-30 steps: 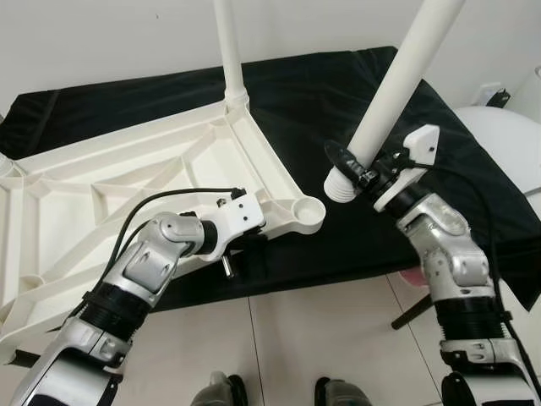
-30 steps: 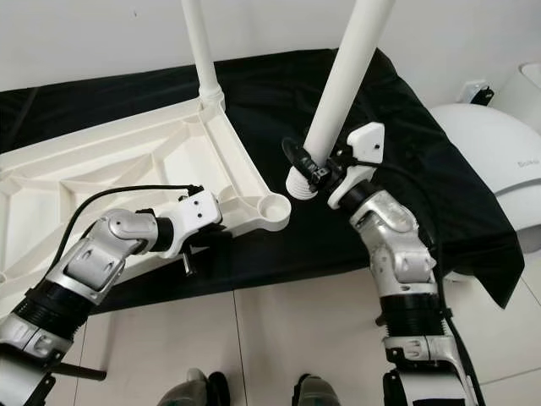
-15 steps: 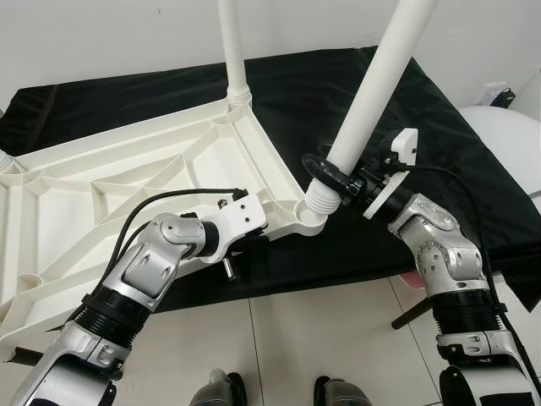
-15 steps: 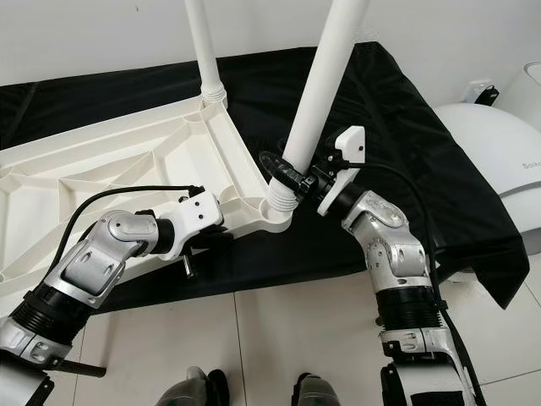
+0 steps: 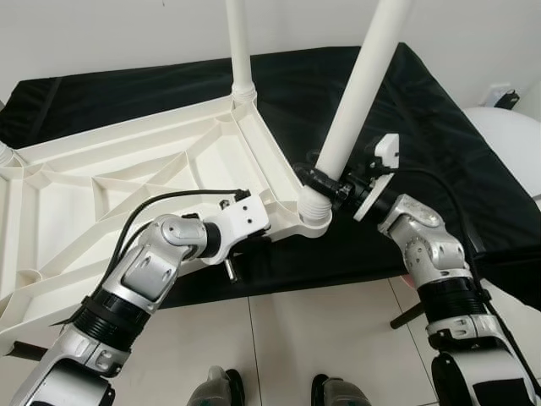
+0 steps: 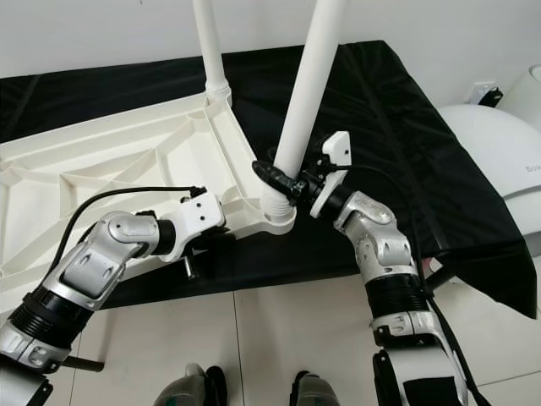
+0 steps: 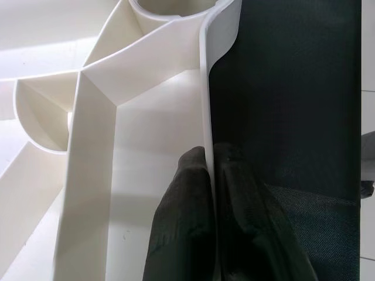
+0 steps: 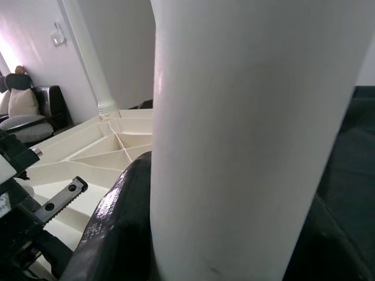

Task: Building children table

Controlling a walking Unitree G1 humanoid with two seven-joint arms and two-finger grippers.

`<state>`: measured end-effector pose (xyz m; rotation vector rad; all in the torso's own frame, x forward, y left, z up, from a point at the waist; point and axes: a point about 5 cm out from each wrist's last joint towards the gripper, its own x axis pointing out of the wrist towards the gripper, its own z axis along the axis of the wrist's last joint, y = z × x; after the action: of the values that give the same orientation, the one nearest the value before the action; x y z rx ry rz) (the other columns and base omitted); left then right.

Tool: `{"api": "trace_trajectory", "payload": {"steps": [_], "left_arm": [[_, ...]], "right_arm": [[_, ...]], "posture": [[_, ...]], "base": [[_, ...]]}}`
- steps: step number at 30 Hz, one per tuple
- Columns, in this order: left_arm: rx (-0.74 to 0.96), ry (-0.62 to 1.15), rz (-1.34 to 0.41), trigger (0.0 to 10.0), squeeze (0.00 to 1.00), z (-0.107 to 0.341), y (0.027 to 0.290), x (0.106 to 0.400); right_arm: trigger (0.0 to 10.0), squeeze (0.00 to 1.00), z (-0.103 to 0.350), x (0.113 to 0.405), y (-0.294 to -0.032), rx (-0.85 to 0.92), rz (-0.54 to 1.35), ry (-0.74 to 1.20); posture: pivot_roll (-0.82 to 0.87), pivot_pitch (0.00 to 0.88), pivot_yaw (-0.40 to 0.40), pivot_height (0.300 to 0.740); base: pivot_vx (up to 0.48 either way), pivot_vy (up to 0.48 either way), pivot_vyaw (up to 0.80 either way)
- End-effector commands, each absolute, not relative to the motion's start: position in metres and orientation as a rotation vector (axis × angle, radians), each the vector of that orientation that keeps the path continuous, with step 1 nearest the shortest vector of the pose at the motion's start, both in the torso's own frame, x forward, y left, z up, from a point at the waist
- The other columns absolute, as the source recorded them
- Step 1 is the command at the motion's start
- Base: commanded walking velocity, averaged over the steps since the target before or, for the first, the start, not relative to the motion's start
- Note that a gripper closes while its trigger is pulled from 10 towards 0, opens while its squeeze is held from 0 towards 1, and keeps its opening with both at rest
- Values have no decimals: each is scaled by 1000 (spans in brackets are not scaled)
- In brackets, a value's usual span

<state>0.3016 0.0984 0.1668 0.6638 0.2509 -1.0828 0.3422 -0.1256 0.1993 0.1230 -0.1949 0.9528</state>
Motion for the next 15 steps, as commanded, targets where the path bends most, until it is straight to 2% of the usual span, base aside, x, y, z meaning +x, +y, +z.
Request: {"api": "trace_trajectory", "payload": {"steps": [1, 15], "left_arm": [[689, 232, -1070, 10000, 0, 171, 98, 300], [699, 239, -1047, 10000, 0, 172, 103, 303]], "right_arm": [[10000, 0, 199, 344, -121, 108, 974, -200], [10000, 0, 189, 346, -124, 23, 1004, -189]], "posture": [[-87, 128, 35, 740], [-79, 125, 37, 740]], "base": [[0, 0, 0], [0, 0, 0]]}}
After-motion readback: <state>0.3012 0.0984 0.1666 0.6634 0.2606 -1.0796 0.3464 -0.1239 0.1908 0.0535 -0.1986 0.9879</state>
